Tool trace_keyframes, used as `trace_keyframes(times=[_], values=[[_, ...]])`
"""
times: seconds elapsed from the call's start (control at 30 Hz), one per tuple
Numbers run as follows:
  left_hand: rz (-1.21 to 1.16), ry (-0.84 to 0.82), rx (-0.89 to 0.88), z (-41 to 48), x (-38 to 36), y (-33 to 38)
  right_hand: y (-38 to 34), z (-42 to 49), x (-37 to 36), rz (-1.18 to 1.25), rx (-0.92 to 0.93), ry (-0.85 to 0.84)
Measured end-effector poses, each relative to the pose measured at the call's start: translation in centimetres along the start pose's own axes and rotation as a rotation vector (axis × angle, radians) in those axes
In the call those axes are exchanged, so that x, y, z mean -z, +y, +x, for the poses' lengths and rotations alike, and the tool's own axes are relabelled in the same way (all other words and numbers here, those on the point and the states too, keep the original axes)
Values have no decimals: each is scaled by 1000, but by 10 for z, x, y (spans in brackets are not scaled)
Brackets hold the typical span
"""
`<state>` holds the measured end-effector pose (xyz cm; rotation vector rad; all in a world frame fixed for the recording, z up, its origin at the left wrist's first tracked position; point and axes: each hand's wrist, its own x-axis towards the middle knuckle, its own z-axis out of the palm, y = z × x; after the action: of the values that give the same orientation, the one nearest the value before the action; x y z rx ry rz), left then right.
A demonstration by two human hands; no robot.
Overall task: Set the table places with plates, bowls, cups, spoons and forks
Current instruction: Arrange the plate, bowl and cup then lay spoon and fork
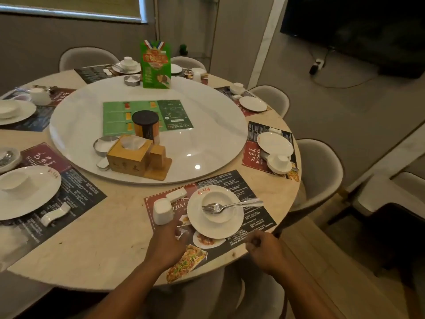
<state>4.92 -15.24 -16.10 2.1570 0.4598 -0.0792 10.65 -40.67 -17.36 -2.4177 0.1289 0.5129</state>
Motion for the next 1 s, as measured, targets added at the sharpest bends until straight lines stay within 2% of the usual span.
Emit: trace_keyframes(times=[0.17, 0.4, 0.57, 1.0], values=[[-54, 18, 102, 14, -24, -4, 19, 48, -10, 221, -150, 38], [-158, 86, 382, 50, -74, -19, 33, 115, -13, 473, -126, 31], [-241, 185, 476, 69, -94, -6, 34, 146, -10, 516, -43, -23], [-146, 341, 516, 64, -110, -6, 42, 157, -4, 495, -8, -90]])
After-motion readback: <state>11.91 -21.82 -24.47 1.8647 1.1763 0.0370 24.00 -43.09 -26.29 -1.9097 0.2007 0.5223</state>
